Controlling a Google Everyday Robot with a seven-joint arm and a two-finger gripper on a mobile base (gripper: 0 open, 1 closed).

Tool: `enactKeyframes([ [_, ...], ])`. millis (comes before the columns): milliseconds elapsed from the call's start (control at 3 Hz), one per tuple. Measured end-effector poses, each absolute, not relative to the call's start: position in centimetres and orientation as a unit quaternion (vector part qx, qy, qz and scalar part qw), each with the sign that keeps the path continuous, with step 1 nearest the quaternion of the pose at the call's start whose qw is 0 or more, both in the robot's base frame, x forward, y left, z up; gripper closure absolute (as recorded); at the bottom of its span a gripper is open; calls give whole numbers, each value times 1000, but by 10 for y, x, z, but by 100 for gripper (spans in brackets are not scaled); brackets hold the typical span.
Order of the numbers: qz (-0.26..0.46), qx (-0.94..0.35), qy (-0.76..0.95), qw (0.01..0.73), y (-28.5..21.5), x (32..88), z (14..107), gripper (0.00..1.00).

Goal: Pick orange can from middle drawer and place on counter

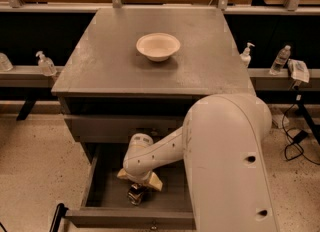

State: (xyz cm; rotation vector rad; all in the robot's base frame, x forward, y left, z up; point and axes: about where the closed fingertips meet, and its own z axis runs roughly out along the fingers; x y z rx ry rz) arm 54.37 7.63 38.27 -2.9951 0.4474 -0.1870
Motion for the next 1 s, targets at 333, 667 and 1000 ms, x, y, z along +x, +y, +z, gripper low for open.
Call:
enactKeyframes([
  [333,-57,-987,141,42,76,545,370,22],
  [667,-54,-988,137,35,78,545,366,45],
  [1000,-47,-989,128,50,84,543,368,69],
])
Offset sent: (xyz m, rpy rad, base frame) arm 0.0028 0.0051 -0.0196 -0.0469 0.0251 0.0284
